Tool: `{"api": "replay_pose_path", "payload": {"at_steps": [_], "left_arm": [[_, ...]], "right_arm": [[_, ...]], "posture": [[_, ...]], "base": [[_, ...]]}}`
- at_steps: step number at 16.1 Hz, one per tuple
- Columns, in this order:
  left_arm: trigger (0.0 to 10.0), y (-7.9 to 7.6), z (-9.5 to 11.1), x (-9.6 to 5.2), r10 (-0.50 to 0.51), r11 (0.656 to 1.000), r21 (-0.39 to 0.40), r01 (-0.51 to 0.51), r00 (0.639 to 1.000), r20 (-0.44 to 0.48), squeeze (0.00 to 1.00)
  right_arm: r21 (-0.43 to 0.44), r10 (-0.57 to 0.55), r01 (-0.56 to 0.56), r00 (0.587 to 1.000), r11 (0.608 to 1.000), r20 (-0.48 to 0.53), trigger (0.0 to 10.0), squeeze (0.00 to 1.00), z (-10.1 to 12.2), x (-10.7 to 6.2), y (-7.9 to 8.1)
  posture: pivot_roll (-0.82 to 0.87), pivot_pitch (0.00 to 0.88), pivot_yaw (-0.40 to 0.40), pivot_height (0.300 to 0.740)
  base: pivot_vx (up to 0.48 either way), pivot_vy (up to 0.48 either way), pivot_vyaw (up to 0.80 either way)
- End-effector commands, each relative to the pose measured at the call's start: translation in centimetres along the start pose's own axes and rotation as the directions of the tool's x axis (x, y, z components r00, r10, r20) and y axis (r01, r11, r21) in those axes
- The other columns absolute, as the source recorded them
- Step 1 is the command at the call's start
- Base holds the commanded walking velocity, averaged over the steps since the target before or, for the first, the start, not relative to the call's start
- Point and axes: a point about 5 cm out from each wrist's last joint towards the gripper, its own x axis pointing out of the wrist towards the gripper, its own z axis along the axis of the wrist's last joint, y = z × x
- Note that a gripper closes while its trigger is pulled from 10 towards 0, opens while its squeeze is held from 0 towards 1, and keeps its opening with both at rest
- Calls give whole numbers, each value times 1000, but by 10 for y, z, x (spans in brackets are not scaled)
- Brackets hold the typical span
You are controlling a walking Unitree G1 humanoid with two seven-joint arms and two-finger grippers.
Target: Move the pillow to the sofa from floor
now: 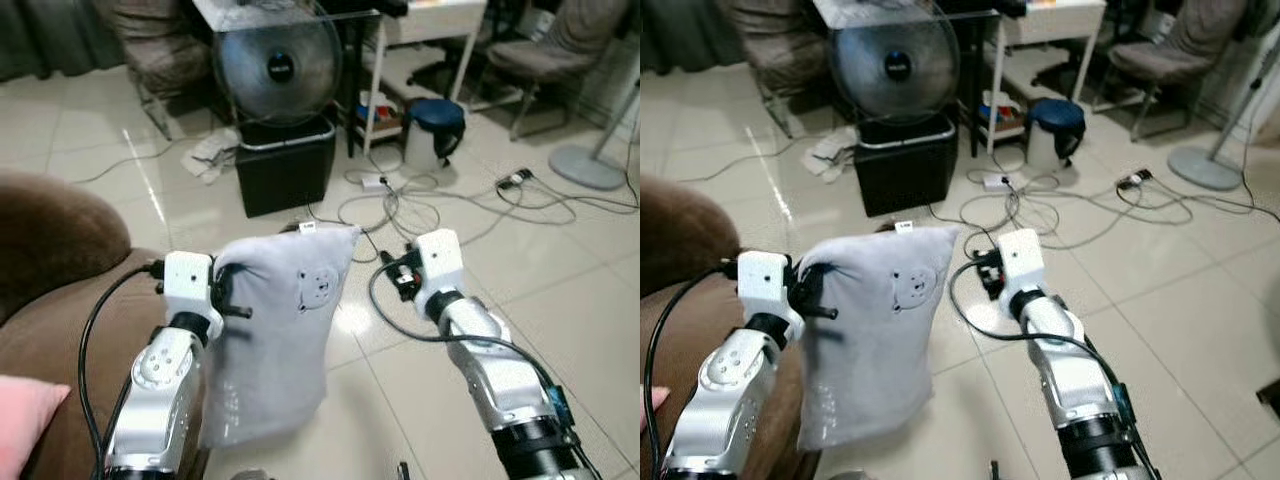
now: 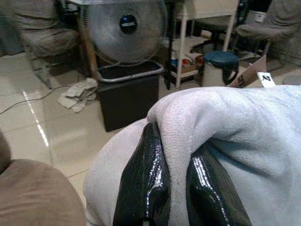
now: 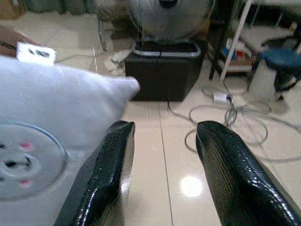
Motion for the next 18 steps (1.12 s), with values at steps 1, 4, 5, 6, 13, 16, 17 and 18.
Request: {"api": "replay_pose_path", "payload": {"at_steps": [1,4,5,6,13,16,17,18], "left_arm": [[10000,-6,9,10,-15,1000,7,15,1000,22,0],[10000,-18,4,16,-65,998,8,65,998,-13,0],[10000,-18,5,16,-64,998,5,64,998,-7,0],[10000,-16,5,17,-60,998,12,60,998,-4,0],[10000,-16,8,22,-32,999,34,31,999,11,0],[10000,-14,6,20,-14,999,48,13,1000,8,0],[10000,-13,6,20,-12,998,56,11,1000,8,0],[10000,-12,6,18,-7,998,62,6,1000,9,0]], "right_arm": [[6,0,0,999,1000,-40,10000,0,-6,-3,-2],[-13,-12,11,999,1000,-43,10000,0,-12,-13,-4],[-15,-11,10,999,1000,-42,10000,0,-12,-13,-4],[-15,-12,12,999,1000,-42,10000,0,-12,-13,-4],[-57,-27,25,999,998,-28,10000,0,-5,-3,-10],[-60,-21,19,999,998,-32,10000,0,-6,-2,-11],[-62,-16,14,999,998,-35,10000,0,-7,-2,-11],[-64,-8,5,999,998,-38,10000,0,-7,0,-10]], "posture": [[97,0,2,740],[59,0,45,740],[60,0,44,740],[63,0,45,740],[77,0,14,740],[81,0,9,740],[81,0,9,740],[81,0,9,740]], "base": [[0,0,0],[0,-125,0],[0,-375,0],[0,-398,0],[0,-474,235],[0,0,571],[0,0,569],[0,-480,569]]}}
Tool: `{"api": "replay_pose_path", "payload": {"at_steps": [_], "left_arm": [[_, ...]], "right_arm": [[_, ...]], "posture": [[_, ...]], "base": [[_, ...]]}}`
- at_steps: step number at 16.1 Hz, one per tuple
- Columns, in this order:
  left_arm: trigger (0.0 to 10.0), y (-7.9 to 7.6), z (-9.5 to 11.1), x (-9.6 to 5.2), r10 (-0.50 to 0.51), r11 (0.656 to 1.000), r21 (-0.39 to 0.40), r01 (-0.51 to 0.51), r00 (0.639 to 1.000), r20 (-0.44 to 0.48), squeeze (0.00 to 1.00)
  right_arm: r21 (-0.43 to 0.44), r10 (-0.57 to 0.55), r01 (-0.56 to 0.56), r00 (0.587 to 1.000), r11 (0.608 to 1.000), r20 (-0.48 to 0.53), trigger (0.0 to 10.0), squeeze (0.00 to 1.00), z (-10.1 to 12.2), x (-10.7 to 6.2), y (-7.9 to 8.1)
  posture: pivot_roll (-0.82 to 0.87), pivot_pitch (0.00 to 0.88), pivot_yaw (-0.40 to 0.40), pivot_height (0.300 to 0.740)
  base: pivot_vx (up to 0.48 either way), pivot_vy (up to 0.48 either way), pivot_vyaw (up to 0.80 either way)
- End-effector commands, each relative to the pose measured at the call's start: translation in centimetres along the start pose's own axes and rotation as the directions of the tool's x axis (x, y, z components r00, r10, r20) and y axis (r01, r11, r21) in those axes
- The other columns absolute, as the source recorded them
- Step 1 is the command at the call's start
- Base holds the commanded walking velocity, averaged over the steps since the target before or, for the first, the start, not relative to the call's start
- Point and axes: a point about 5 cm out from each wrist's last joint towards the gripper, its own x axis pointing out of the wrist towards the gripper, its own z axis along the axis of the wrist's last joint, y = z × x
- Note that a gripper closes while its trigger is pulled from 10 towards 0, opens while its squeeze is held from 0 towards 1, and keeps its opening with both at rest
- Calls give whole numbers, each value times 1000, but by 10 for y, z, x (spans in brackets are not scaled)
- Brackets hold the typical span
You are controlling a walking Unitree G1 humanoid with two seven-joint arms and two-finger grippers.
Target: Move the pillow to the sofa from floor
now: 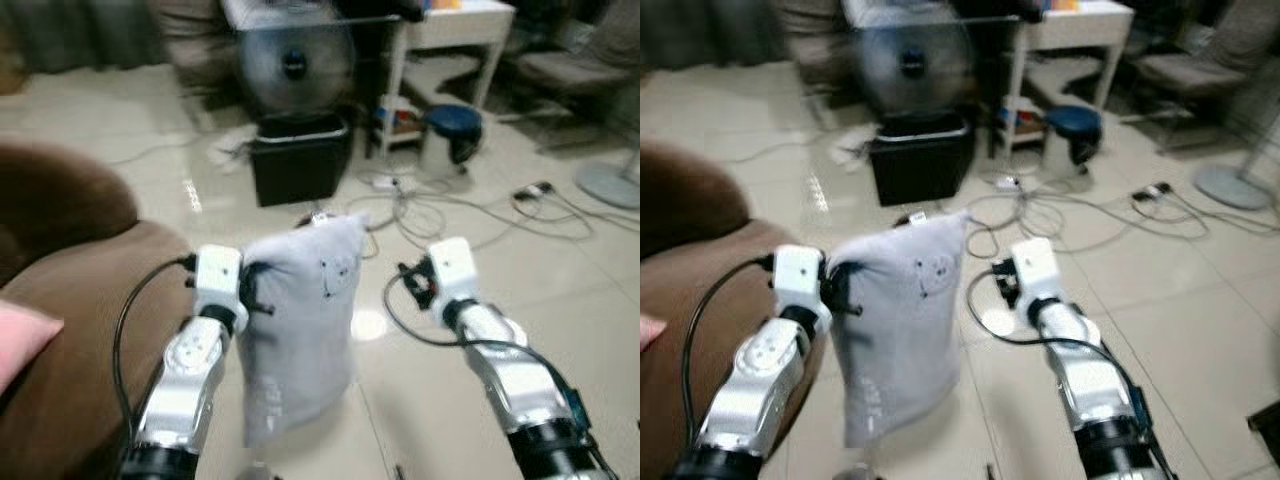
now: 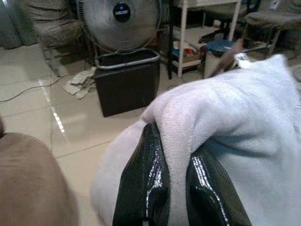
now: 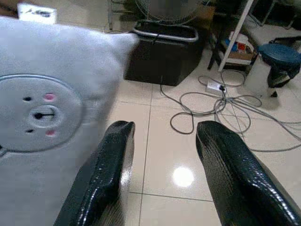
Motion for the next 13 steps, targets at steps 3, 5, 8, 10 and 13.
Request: {"api": "replay_pose_path", "payload": {"at_steps": [3,5,8,10,13], "left_arm": [[10000,10,11,-2,43,999,24,-45,998,56,0],[10000,10,11,-3,41,999,29,-43,998,56,0],[10000,8,11,-2,28,999,33,-30,998,54,0],[10000,6,12,-1,20,999,34,-22,998,54,0],[10000,5,12,-1,4,999,41,-7,999,52,0]], "right_arm": [[-9,34,-33,999,999,22,10000,0,6,4,8],[-8,34,-33,999,999,23,10000,0,5,5,8],[-5,24,-24,999,1000,23,10000,0,4,3,7],[-2,15,-15,1000,1000,21,10000,0,2,1,5],[-1,6,-6,1000,1000,22,10000,0,2,0,5]], "posture": [[123,0,-25,740],[123,0,-22,740],[109,0,-5,740],[100,0,2,740],[89,0,13,740]], "base": [[0,0,567],[0,-240,569],[0,-480,569],[0,-480,569],[0,-480,569]]}}
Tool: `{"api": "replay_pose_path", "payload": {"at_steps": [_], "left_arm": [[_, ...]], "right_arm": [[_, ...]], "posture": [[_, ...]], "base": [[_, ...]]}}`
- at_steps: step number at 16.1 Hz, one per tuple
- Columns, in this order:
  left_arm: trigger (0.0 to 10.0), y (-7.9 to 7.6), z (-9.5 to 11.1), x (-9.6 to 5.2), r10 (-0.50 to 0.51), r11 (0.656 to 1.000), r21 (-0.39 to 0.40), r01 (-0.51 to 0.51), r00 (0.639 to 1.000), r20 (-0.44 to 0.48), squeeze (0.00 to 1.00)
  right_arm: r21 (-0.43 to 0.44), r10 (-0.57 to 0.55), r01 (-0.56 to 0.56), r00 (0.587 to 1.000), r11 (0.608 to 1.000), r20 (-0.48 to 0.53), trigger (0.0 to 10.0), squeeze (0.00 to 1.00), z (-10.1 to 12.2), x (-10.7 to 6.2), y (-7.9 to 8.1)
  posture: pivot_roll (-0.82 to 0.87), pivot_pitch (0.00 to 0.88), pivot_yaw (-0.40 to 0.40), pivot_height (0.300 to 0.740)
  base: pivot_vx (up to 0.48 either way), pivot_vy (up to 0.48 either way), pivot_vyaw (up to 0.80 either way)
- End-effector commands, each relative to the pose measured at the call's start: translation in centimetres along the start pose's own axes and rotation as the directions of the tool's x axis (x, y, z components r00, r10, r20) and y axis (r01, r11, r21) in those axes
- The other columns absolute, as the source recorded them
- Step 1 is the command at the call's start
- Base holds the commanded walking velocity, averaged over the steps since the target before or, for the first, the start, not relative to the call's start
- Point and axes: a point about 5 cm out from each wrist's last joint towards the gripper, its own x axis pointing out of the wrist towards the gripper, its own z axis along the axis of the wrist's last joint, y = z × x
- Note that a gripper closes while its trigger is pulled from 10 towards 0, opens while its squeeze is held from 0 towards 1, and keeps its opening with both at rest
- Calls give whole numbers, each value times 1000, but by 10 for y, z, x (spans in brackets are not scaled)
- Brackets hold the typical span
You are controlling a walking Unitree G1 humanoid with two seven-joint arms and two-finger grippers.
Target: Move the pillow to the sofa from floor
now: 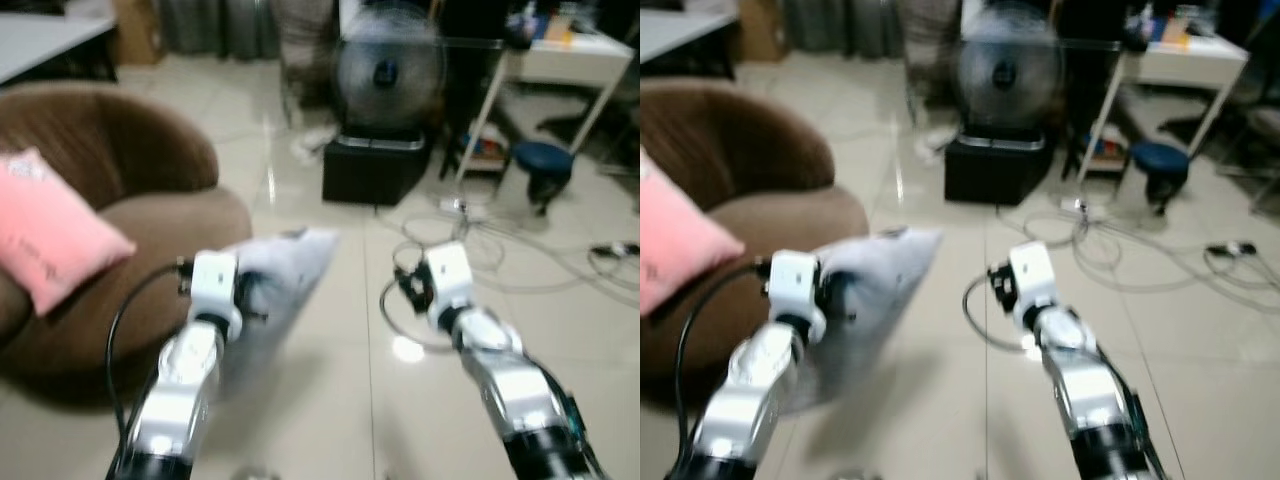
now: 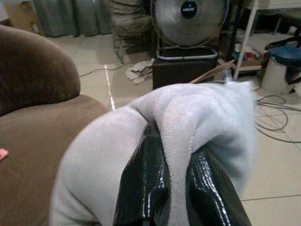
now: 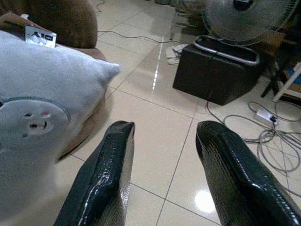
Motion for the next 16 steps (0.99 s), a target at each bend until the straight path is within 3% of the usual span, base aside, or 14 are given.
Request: {"api": "replay_pose_path", "payload": {"at_steps": [1,6,8,11,16], "left_arm": [[10000,2,14,3,-13,1000,25,11,998,56,0],[10000,1,15,5,-34,999,36,32,998,54,0],[10000,1,13,6,-39,999,-19,40,999,33,0],[10000,3,14,8,-30,999,-10,31,999,38,0],[10000,10,20,11,28,1000,-14,-27,997,74,0]], "right_arm": [[0,-10,10,1000,1000,14,10000,0,5,2,0],[15,-62,62,998,998,-4,10000,0,0,0,-4],[18,-64,65,998,998,-6,10000,0,-1,-1,-3],[21,-73,73,997,997,-3,10000,0,-1,-2,-3],[16,-74,74,997,997,-8,10000,0,-3,-2,-2]], "posture": [[85,0,21,740],[65,0,47,740],[65,0,47,740],[65,0,47,740],[49,0,64,740]], "base": [[0,-480,569],[0,-480,115],[0,0,0],[0,480,0],[0,0,0]]}}
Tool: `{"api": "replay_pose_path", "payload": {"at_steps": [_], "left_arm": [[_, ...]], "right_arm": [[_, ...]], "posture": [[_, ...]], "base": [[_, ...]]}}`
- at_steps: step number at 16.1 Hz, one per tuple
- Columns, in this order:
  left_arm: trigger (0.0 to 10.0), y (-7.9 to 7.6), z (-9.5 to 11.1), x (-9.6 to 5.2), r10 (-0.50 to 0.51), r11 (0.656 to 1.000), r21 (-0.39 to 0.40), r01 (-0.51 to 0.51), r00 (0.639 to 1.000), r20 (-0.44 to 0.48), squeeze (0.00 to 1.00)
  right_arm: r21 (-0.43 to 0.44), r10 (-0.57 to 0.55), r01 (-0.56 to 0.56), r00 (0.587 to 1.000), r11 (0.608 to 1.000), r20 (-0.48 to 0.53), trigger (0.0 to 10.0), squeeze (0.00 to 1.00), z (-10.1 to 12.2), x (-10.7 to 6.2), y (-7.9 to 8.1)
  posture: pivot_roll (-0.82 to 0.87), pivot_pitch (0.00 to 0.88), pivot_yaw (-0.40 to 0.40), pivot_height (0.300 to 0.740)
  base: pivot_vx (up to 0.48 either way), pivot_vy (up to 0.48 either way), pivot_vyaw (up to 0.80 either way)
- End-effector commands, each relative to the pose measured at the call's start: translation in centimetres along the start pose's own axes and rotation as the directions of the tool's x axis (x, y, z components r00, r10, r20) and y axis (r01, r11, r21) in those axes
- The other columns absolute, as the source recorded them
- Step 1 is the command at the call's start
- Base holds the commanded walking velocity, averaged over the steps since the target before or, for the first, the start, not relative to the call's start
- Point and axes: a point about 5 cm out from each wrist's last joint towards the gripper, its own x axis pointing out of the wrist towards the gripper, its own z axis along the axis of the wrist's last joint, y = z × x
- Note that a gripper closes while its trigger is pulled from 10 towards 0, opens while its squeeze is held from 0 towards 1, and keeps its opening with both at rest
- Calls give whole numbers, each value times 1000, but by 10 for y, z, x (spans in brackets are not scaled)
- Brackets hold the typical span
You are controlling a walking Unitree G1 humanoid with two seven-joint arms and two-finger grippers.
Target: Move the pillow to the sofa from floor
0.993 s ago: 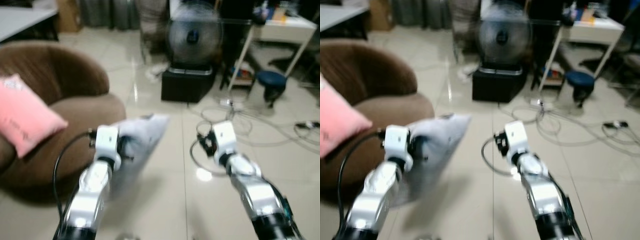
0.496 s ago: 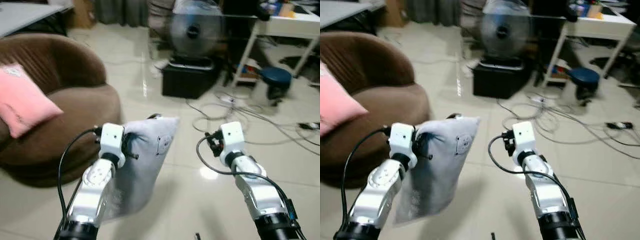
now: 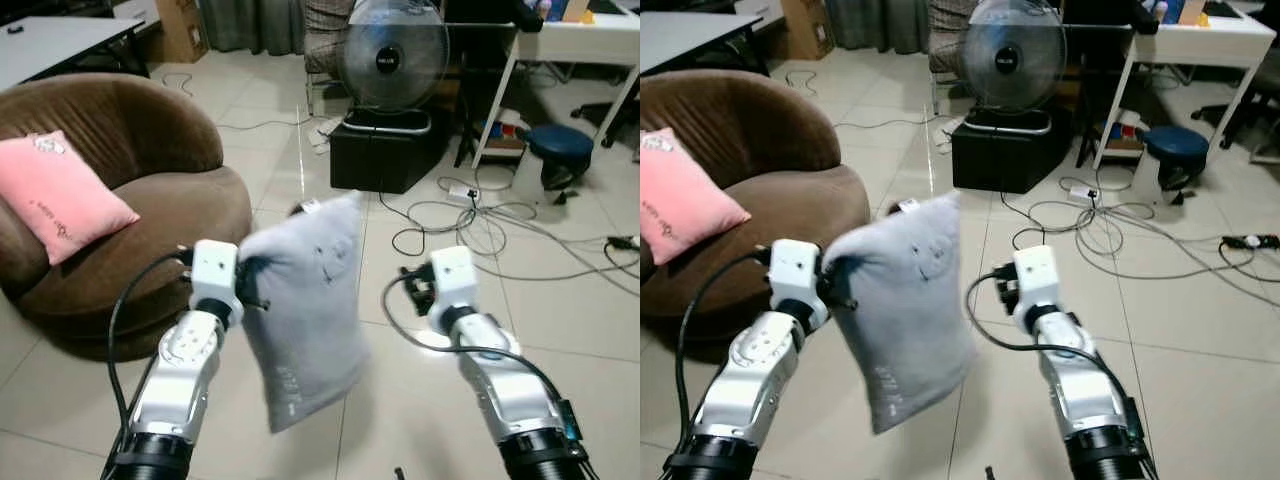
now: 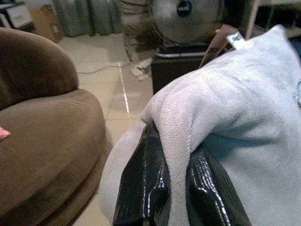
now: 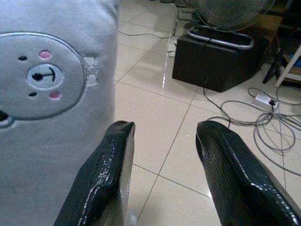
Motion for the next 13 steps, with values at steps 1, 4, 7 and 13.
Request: {"api": "replay_pose_path", "payload": {"at_steps": [1,4,7,13], "left_arm": [[10000,5,14,3,21,1000,18,-22,997,73,0],[10000,5,14,2,15,1000,21,-17,996,84,0],[10000,4,14,2,10,1000,20,-12,996,89,0],[10000,4,13,1,6,1000,21,-8,996,91,0]], "right_arm": [[-17,-12,12,1000,1000,3,10000,0,2,-1,-4],[-22,-9,9,1000,1000,2,10000,0,1,-1,-3],[-30,-15,15,1000,999,-18,10000,0,-1,0,-4],[-41,-17,17,1000,999,-12,10000,0,0,0,-4]], "posture": [[49,0,64,740],[50,0,62,740],[50,0,62,740],[52,0,60,740]], "base": [[0,0,0],[291,0,0],[358,0,-142],[385,0,-71]]}}
